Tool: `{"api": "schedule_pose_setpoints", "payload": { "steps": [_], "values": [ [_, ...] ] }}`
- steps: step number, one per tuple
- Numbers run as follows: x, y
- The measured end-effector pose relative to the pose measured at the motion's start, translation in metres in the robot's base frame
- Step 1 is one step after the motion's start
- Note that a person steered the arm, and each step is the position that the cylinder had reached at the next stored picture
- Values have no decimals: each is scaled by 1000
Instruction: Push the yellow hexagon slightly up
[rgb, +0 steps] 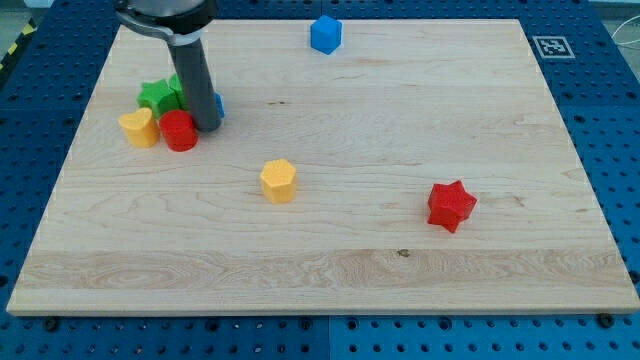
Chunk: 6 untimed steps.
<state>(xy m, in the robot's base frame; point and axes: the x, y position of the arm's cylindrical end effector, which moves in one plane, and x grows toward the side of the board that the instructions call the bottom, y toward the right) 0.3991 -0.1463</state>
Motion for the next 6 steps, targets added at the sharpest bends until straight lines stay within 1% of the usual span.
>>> {"api": "schedule_pose_setpoints", "payload": {
  "steps": [1,2,3,5,6],
  "values": [
    [0,-3],
    [6,30],
    [30,52],
    [110,44],
    [119,62]
  ]
}}
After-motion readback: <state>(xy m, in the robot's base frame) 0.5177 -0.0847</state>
